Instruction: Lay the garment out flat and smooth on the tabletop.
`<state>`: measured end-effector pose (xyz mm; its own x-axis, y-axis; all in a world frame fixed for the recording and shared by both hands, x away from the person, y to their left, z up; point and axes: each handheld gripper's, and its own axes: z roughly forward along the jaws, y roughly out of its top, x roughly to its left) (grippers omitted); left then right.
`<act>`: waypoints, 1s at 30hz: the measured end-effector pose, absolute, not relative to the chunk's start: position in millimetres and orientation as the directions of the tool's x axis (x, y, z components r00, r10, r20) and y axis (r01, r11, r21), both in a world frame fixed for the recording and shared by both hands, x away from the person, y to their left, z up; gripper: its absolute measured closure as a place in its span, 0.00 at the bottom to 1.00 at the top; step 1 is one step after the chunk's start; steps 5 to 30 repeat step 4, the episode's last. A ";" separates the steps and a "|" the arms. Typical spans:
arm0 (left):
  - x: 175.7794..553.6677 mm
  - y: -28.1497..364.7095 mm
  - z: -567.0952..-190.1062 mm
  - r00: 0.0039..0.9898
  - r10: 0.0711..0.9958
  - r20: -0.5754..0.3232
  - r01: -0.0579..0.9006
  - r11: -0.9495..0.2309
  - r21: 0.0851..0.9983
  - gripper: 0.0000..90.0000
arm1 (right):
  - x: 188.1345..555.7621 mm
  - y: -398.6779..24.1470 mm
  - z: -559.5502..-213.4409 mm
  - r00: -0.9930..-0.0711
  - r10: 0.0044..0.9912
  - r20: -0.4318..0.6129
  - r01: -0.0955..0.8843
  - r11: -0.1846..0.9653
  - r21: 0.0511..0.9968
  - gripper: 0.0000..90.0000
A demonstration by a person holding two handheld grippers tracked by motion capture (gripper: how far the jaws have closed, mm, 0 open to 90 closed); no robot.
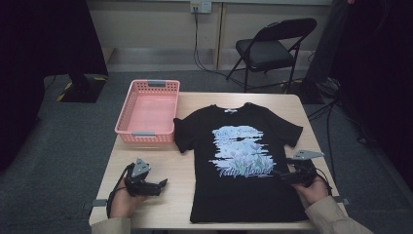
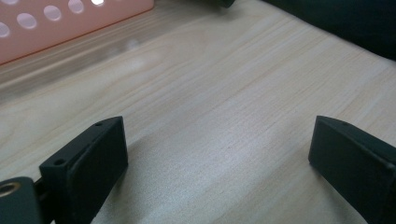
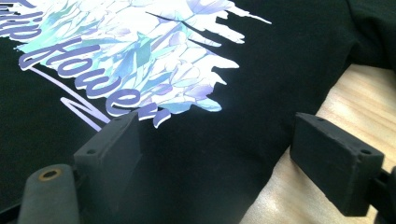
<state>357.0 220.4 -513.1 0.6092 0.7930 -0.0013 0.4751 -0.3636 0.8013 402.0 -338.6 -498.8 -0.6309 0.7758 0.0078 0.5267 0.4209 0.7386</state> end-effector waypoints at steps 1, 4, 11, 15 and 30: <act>357.0 220.4 -513.1 0.609 0.793 -0.001 0.475 -0.364 0.801 0.04 | 402.0 -338.6 -498.8 -0.631 0.776 0.008 0.527 0.421 0.739 0.18; 357.0 220.0 -513.3 0.610 0.792 -0.005 0.477 -0.362 0.801 0.04 | 402.0 -338.6 -498.8 -0.631 0.776 0.008 0.527 0.421 0.739 0.18; 357.0 220.0 -513.3 0.610 0.792 -0.005 0.477 -0.362 0.801 0.04 | 402.0 -338.6 -498.8 -0.631 0.776 0.008 0.527 0.421 0.739 0.18; 357.0 220.0 -513.3 0.610 0.792 -0.005 0.477 -0.362 0.801 0.04 | 402.0 -338.6 -498.8 -0.631 0.776 0.008 0.527 0.421 0.739 0.18; 357.0 220.0 -513.3 0.610 0.792 -0.005 0.477 -0.362 0.801 0.04 | 402.0 -338.6 -498.8 -0.631 0.776 0.008 0.527 0.421 0.739 0.18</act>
